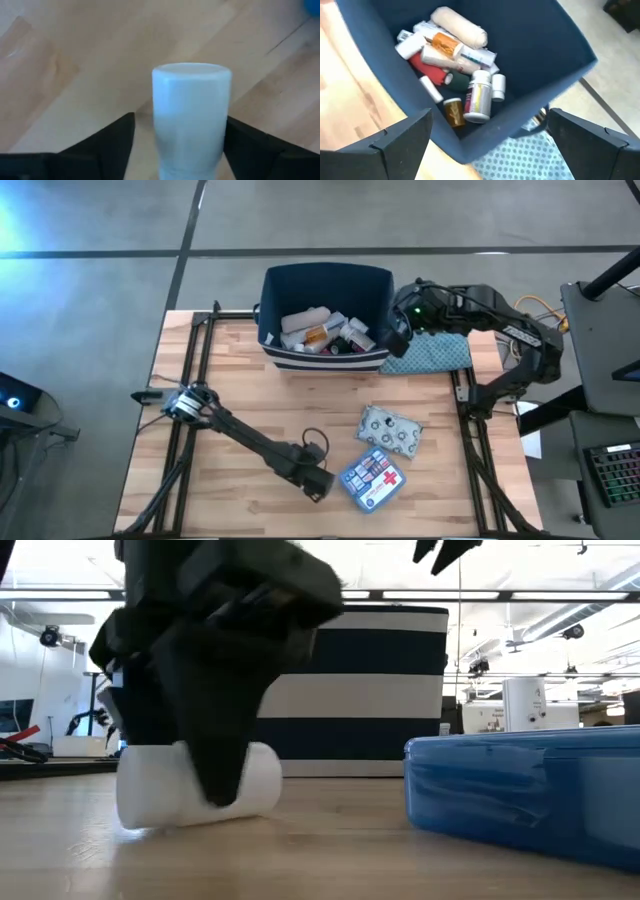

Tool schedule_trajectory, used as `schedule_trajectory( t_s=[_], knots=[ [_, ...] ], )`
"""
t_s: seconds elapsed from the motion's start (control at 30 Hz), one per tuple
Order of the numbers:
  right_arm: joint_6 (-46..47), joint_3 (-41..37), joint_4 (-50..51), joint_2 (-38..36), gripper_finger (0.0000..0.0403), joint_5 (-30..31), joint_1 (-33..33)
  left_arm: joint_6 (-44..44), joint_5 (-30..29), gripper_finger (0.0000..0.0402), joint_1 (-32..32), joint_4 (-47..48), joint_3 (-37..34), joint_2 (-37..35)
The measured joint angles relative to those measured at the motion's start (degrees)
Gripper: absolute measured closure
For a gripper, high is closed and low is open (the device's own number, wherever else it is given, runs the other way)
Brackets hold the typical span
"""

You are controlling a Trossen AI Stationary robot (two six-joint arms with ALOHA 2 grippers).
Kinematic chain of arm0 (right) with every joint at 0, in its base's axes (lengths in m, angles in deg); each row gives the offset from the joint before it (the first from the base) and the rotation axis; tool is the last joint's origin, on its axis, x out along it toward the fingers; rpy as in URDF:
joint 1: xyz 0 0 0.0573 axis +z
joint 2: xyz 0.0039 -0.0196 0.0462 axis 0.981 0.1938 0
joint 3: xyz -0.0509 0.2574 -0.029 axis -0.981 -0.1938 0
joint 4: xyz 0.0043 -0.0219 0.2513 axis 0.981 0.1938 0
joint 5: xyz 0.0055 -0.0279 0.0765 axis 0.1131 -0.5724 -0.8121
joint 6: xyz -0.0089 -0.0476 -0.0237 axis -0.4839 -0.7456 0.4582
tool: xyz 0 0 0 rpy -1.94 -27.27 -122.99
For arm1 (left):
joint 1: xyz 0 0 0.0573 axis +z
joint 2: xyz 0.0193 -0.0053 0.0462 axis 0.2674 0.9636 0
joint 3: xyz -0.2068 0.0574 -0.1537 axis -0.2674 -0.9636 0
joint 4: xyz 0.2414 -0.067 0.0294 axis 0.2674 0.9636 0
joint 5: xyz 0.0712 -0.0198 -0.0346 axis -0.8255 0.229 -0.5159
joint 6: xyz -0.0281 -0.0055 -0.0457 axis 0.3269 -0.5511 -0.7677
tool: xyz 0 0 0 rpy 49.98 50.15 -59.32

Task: Pick & place medical supplies in basket/bin
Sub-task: Put the white medicine bottle into the blue bin

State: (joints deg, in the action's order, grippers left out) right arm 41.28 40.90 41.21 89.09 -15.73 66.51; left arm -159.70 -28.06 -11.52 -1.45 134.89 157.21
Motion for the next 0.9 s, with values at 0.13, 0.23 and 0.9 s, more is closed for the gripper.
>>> schedule_trajectory(
  t_s=[0.13,0.23,0.9],
  knots=[
    [0.09,-5.15,-4.18,-3.56,0.0021,0.68,-0.07,6.68,0.37,0.0216,1.93,0.92,-1.01,-0.76],
    [0.09,-8.16,-8.80,-6.31,0.0023,1.59,-0.07,13.72,0.12,0.0254,4.68,5.05,-1.13,-2.23],
    [-2.03,-10.35,-18.49,-9.55,0.0024,7.58,-1.25,65.31,-24.37,0.0097,38.38,-22.44,-9.01,-48.11]
  ],
)
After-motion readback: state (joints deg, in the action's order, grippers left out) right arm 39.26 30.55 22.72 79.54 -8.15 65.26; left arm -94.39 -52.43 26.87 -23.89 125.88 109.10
